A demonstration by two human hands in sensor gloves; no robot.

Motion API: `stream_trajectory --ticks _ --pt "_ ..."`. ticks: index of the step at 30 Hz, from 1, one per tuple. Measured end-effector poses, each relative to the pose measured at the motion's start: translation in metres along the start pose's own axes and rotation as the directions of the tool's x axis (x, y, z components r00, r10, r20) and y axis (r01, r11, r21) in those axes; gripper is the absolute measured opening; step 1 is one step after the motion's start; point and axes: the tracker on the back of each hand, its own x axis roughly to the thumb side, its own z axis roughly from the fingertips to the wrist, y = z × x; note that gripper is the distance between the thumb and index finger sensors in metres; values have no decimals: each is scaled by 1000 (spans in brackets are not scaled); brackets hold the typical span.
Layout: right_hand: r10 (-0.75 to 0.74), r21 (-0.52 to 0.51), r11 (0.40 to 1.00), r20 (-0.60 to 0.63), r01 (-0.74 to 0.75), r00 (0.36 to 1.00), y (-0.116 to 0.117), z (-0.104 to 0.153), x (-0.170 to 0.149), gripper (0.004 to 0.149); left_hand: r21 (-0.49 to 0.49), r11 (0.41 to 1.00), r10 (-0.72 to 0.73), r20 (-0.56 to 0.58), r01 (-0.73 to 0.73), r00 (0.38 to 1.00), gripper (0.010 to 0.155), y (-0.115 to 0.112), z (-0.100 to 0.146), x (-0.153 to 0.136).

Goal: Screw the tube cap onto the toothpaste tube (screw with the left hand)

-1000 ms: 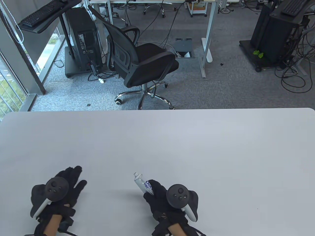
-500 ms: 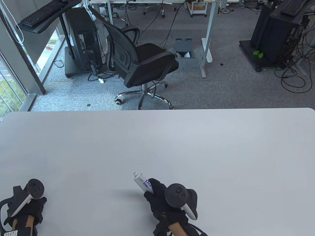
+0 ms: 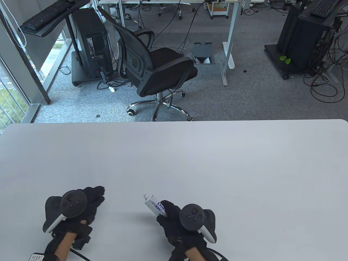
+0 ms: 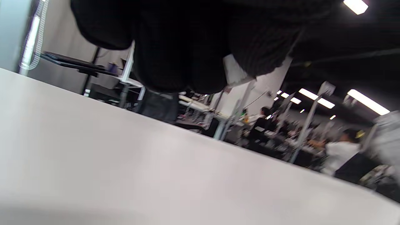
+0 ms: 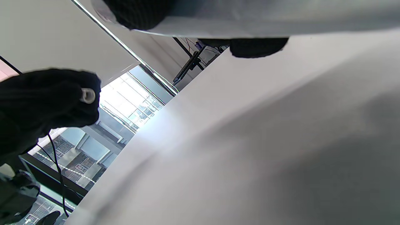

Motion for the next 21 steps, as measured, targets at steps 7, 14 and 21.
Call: stream_trajectory --ticks 7,14,21 --pt "37 72 997 -8 -37 999 5 1 2 53 34 834 550 12 -550 835 45 -56 8 5" --pt "47 150 987 34 -51 998 13 1 13 53 -8 824 567 9 -567 824 45 -57 16 9" --pt "51 175 983 51 -59 997 16 4 18 53 -69 808 587 6 -586 809 45 -58 15 11"
